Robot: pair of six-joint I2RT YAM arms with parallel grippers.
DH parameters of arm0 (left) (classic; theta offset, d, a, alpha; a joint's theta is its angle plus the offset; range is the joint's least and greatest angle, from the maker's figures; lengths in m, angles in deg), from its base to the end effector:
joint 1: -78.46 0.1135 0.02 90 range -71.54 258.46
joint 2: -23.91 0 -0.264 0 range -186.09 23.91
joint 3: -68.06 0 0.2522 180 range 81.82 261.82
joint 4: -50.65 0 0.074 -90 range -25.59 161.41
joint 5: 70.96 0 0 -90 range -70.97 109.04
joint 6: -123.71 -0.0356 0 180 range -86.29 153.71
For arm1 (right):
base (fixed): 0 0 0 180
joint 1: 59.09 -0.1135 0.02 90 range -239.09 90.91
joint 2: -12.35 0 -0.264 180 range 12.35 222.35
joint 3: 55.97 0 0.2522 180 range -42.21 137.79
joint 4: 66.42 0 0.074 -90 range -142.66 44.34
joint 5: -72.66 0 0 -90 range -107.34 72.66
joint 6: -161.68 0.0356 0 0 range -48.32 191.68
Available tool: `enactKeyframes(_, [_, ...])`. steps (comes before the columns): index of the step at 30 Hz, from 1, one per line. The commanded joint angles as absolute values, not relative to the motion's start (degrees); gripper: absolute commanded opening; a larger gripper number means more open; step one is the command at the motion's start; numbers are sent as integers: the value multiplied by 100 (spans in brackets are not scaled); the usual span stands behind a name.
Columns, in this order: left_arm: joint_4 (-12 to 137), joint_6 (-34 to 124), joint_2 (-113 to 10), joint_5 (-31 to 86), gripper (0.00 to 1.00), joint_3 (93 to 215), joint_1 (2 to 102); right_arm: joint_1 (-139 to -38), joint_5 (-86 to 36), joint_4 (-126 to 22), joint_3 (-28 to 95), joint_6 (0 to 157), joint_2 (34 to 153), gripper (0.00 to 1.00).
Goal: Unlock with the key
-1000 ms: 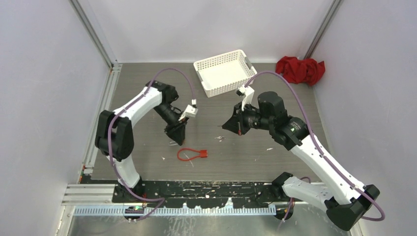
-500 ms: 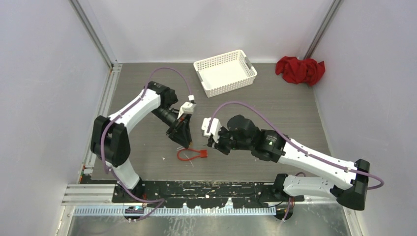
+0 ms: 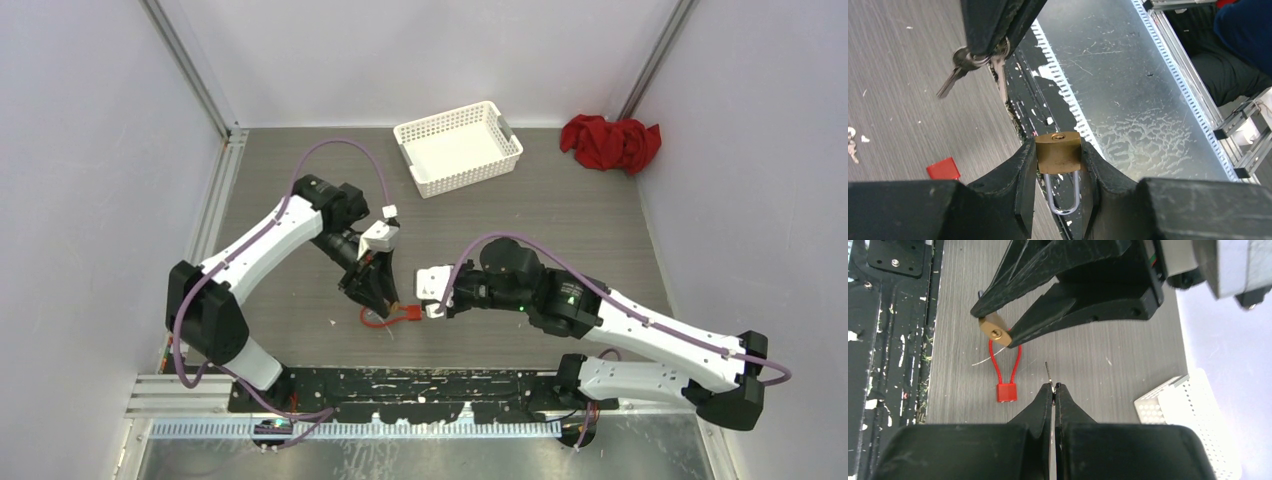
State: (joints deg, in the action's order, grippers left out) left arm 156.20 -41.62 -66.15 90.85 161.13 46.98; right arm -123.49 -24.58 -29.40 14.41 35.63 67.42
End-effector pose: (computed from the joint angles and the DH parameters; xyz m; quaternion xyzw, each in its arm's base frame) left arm 0.1987 -0.1613 0.3077 0.6082 0.5314 -0.5738 0.1356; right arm 0.0883 0.1946 0.3561 -0.6575 0.5012 0.1878 0.5303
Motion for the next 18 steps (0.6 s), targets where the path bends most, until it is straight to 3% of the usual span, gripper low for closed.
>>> enactKeyframes(1, [16628, -4439, -6480, 9390, 0, 16352, 4519, -12369, -2763, -2924, 1833, 2995, 6700, 1])
enactKeyframes(18, [16624, -4414, -6640, 9258, 0, 16652, 4402, -12952, -2659, -2369, 2047, 2496, 6790, 1])
